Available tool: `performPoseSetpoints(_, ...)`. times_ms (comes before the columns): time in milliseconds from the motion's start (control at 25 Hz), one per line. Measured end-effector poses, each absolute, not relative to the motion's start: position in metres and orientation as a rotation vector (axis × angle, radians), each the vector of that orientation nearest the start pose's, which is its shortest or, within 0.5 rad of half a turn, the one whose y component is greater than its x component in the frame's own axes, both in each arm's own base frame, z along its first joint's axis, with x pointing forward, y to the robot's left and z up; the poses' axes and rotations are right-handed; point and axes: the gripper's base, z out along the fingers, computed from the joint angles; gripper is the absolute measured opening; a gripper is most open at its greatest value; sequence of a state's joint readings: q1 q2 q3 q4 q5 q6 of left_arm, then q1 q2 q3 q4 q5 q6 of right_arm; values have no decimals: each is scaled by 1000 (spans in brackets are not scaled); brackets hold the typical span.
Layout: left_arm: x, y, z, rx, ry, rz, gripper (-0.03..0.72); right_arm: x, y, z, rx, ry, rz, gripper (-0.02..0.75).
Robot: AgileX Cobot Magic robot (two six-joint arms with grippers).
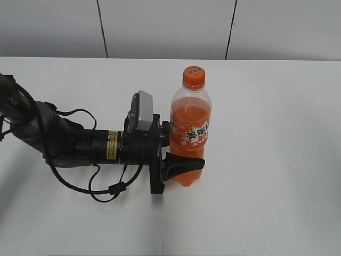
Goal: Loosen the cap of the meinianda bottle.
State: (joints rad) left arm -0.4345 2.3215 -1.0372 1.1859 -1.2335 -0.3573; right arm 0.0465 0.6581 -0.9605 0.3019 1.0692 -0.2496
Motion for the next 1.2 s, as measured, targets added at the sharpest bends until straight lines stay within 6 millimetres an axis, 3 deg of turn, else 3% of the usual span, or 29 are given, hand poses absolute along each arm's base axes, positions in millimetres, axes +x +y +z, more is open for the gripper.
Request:
performPoseSetpoints(80,306,-230,61,1304,1366,-1094,397,117,32,397,-291,2263,325,564)
performPoseSetpoints(320,306,-230,61,1305,1365,-1094,397,196,40,400,-126,2507,483,564)
performPoseSetpoints(480,306,-230,62,1302,1365,-1094,397,229,51,395,-75,2574,543,564)
performPoseSetpoints(800,306,-230,62,1301,1365,-1094,397,261,116,380,-165,2707,546,564)
performPoseSetpoints(1000,306,-230,62,1300,1365,-1093,397,272,159,372,-229,2754,581,564)
performPoseSetpoints(1200,306,-230,62,1300,1365,-1093,397,281,189,366,-263,2778,589,564)
